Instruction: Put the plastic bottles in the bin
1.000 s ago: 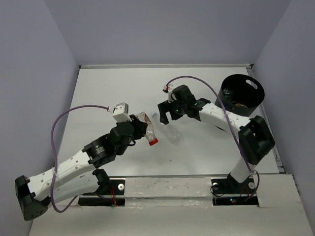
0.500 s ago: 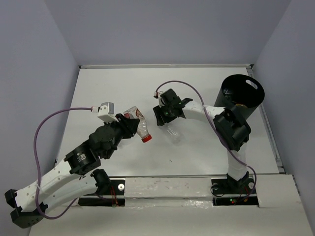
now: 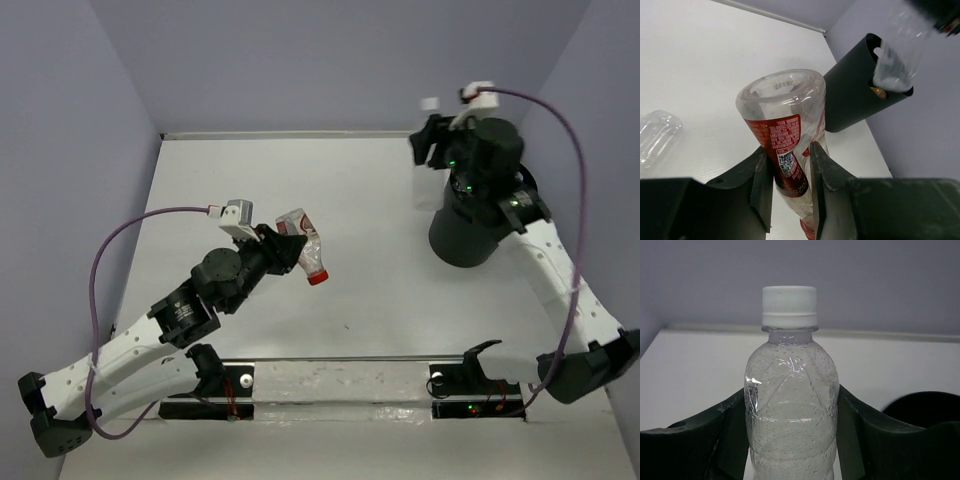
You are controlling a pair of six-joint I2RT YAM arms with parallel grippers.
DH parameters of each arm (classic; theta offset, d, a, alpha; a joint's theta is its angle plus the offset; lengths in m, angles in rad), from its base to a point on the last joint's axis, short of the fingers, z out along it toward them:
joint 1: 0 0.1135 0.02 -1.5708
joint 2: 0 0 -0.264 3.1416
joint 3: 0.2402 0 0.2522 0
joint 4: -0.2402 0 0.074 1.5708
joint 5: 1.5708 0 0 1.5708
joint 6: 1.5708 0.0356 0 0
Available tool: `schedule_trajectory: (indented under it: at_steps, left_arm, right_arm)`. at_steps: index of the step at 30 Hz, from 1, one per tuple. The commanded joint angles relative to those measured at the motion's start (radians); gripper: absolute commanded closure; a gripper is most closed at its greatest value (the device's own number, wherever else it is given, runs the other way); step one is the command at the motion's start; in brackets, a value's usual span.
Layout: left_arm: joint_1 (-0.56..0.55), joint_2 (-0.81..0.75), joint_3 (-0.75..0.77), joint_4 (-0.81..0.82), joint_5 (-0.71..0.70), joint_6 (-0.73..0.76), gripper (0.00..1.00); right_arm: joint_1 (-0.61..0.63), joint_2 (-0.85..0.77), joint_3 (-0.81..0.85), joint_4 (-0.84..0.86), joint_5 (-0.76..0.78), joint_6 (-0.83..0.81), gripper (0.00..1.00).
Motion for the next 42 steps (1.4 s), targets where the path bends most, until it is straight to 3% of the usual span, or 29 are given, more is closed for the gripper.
schedule_trajectory:
  at_steps: [1,9,14,19,21,22,23,24,25,31,35,37,38,40,41,42]
  left_arm:
    - [-0.003,0.035,-0.038,0.198,0.087,0.012,0.85]
    - [-0.003,0.115,-0.033,0.313,0.154,0.006,0.85]
    - [-0.003,0.175,-0.016,0.377,0.159,0.013,0.85]
    - [-0.003,0.251,0.05,0.428,0.186,0.03,0.85]
    - [-0.003,0.294,0.079,0.443,0.194,0.039,0.85]
    - [-0.004,0.323,0.111,0.448,0.199,0.044,0.85]
    - [-0.003,0.339,0.128,0.452,0.208,0.049,0.85]
    - [-0.003,0.356,0.148,0.462,0.211,0.059,0.85]
    - [-0.003,0.392,0.189,0.463,0.216,0.064,0.85]
    - [-0.016,0.55,0.376,0.469,0.225,0.102,0.85]
    - [-0.03,0.656,0.502,0.462,0.213,0.147,0.85]
    - [-0.036,0.722,0.586,0.449,0.203,0.174,0.85]
    - [-0.045,0.742,0.613,0.448,0.199,0.187,0.85]
    - [-0.052,0.811,0.706,0.436,0.179,0.234,0.85]
    - [-0.056,0.836,0.737,0.433,0.173,0.25,0.85]
    - [-0.062,0.862,0.772,0.431,0.157,0.265,0.85]
  right_arm:
    - [-0.191,-0.112,-0.008,0.19,0.191,-0.016,0.7]
    - [-0.453,-0.133,-0.121,0.439,0.26,-0.024,0.7]
    - [-0.527,-0.139,-0.268,0.609,0.234,-0.047,0.71]
    - [-0.55,-0.156,-0.38,0.666,0.176,-0.059,0.69]
    - [-0.55,-0.207,-0.414,0.672,0.171,-0.047,0.62]
    - [-0.55,-0.245,-0.444,0.666,0.174,-0.044,0.32]
    - [-0.55,-0.267,-0.455,0.652,0.179,-0.03,0.15]
    - [-0.55,-0.285,-0.466,0.623,0.174,-0.005,0.05]
    - [-0.55,-0.299,-0.472,0.605,0.147,-0.004,0.01]
    - [-0.55,-0.33,-0.352,0.263,0.09,0.091,0.0]
    - [-0.55,-0.408,-0.293,0.114,-0.036,0.153,0.09]
    - [-0.55,-0.489,-0.295,0.057,-0.151,0.205,0.35]
    - [-0.55,-0.523,-0.311,0.051,-0.222,0.22,0.57]
    - [-0.55,-0.59,-0.358,0.034,-0.286,0.275,0.85]
    - [-0.55,-0.651,-0.369,0.028,-0.336,0.282,0.96]
    - [-0.55,-0.676,-0.374,0.016,-0.341,0.289,0.98]
